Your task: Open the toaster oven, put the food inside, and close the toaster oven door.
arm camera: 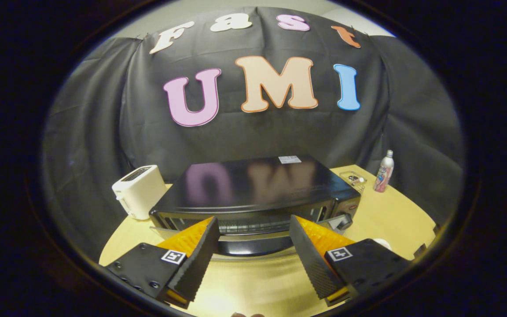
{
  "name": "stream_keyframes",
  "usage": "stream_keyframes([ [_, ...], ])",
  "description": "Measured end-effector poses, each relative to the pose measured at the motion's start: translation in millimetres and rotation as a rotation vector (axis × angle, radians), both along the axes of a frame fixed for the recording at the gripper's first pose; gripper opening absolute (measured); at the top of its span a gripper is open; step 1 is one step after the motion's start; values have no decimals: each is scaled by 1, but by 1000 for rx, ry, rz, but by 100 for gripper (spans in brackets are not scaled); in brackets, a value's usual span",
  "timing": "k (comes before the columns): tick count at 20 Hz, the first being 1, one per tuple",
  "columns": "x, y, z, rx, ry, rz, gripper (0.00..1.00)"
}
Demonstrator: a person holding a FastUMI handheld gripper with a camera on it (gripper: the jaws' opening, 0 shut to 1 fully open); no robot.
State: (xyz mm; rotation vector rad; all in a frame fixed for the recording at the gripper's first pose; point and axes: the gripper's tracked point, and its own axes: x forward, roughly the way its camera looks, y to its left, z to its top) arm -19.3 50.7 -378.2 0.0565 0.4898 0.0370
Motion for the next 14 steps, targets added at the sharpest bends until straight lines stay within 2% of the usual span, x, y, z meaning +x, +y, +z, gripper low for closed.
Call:
stream_keyframes([
  [9,-75,-14,-31,-58,123,4,100],
  [14,-98,-17,-52,-89,194,7,100],
])
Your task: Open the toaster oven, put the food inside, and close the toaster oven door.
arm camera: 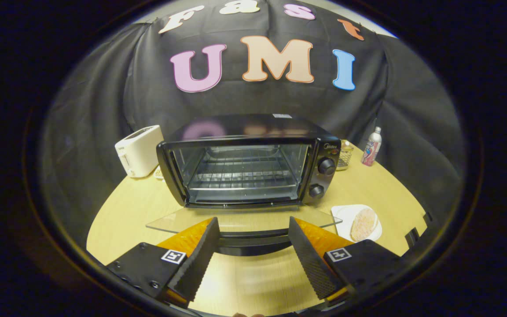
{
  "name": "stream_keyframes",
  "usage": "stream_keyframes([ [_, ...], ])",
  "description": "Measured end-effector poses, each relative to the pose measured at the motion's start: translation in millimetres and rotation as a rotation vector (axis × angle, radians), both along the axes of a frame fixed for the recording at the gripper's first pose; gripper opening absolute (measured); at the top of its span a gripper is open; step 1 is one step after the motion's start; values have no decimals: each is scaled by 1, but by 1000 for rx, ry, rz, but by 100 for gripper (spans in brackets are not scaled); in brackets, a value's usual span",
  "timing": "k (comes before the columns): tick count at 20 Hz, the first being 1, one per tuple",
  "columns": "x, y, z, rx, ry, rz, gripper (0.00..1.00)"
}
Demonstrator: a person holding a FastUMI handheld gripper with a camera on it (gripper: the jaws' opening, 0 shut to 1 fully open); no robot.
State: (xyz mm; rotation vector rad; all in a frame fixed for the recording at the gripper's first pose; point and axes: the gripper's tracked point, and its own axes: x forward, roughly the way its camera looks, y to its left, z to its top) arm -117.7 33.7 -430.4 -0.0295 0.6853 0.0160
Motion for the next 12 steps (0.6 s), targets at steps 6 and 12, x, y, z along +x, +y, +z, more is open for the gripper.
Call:
stream_keyframes([
  [6,-20,-4,-30,-14,81,-20,100],
  [12,-32,-2,-64,-12,139,-27,100],
])
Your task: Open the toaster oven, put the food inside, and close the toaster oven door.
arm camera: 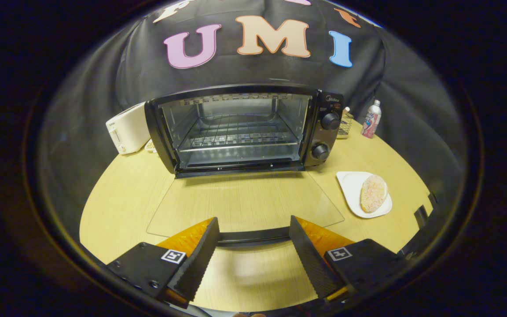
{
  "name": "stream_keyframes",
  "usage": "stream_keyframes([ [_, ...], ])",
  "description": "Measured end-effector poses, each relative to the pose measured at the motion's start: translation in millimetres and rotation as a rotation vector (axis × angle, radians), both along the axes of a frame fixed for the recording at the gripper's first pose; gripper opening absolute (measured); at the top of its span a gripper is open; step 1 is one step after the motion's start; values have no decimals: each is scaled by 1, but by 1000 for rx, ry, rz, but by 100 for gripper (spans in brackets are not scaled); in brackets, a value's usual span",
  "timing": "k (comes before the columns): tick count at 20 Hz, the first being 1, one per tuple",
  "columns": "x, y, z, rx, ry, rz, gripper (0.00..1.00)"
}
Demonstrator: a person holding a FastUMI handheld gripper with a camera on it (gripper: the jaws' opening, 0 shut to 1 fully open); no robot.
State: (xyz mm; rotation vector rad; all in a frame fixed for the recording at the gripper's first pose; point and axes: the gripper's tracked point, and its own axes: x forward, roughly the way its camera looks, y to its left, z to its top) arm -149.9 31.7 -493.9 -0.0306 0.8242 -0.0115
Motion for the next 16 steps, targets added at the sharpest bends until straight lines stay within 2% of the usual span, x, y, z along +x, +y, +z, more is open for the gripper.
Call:
stream_keyframes([
  [4,-3,0,-15,-9,47,12,100],
  [7,-2,-3,-14,4,52,-15,100],
  [12,20,-19,15,-39,-2,-11,100],
  [14,35,-35,30,-55,-44,-47,100],
  [16,52,-61,44,-77,-86,-120,100],
])
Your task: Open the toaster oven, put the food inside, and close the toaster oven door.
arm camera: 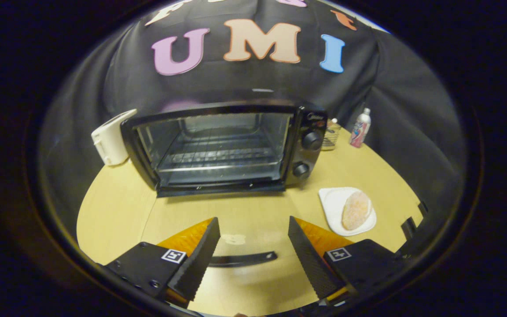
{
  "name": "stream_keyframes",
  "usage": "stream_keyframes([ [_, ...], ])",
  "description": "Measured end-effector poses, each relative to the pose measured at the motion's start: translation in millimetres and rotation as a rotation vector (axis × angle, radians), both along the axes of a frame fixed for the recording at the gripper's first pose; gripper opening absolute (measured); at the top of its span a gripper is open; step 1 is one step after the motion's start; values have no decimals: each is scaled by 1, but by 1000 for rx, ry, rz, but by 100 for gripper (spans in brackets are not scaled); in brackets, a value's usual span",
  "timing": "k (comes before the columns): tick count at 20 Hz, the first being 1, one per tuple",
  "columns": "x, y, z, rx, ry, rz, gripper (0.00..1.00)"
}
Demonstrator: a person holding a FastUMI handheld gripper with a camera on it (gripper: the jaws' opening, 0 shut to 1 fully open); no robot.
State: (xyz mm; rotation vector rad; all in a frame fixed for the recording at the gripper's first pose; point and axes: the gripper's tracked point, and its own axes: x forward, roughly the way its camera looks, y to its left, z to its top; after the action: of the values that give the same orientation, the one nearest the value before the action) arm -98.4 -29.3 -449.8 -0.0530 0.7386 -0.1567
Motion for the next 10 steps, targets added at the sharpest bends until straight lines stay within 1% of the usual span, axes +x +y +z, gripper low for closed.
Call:
stream_keyframes([
  [3,18,-49,7,-24,-35,-144,100],
  [6,29,-96,4,-24,-35,-285,100],
  [10,34,-155,-11,-20,-12,-452,99],
])
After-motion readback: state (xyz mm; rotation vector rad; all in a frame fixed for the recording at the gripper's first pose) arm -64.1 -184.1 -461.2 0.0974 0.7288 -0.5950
